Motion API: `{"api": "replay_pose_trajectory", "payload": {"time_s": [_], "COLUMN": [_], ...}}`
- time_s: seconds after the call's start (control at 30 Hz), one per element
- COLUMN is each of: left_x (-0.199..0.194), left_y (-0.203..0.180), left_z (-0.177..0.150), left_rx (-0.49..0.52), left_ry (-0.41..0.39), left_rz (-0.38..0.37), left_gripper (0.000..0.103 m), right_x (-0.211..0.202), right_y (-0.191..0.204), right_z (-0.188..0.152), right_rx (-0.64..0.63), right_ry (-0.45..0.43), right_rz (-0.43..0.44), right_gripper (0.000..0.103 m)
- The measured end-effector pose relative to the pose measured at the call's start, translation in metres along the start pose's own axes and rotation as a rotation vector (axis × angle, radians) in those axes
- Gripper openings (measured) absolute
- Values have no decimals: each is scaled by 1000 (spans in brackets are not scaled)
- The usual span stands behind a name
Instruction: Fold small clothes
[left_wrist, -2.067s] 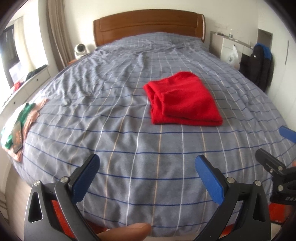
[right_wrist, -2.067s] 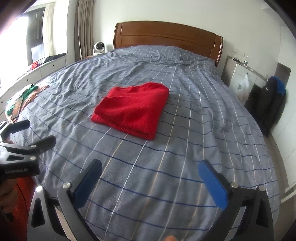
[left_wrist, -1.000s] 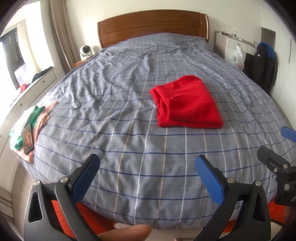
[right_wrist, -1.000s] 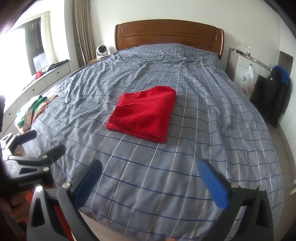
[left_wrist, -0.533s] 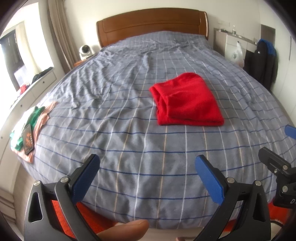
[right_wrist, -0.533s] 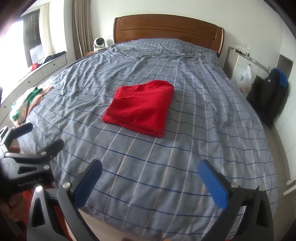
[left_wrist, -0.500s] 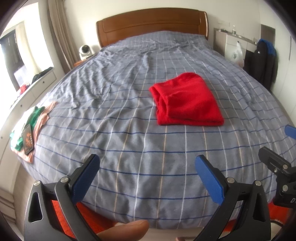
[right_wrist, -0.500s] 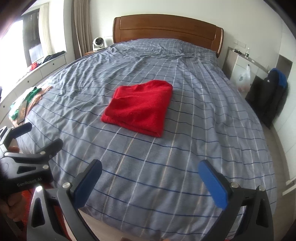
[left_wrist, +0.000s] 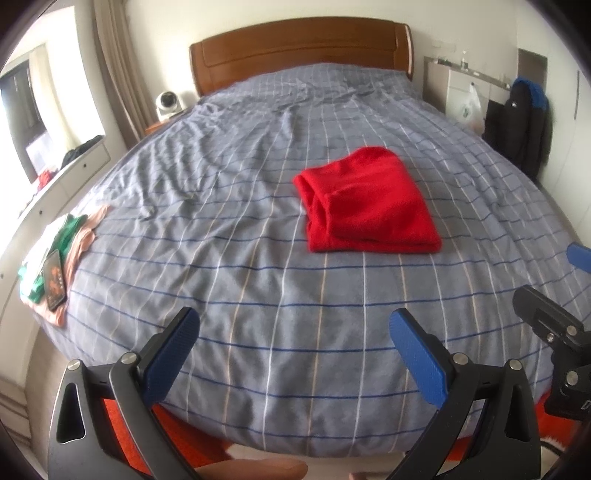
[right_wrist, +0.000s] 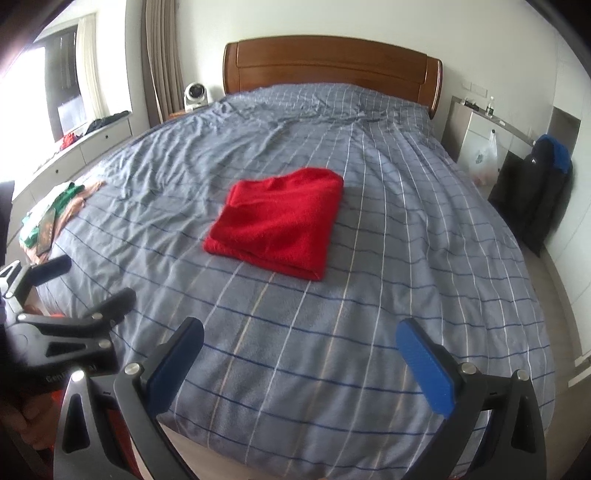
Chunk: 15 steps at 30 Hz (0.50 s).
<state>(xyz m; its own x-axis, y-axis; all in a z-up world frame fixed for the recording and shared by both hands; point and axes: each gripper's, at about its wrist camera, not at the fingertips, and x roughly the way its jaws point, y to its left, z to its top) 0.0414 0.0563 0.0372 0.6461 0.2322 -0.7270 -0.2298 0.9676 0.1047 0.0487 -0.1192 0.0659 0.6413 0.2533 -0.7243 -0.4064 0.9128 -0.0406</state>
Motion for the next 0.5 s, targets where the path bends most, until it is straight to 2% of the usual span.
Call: {"api": "replay_pose_trajectory", "payload": {"time_s": [0.5], "left_x": [-3], "left_y": [1], "left_z": [1], "left_rx": [-27], "left_ry": [-27], "left_rz": [19], "left_gripper": [103], "right_x": [2], "right_y": [-1], "right_z": [0], "right_rx": [-7], "right_ry": [7], "right_rz": [-7], "right_gripper": [103]}}
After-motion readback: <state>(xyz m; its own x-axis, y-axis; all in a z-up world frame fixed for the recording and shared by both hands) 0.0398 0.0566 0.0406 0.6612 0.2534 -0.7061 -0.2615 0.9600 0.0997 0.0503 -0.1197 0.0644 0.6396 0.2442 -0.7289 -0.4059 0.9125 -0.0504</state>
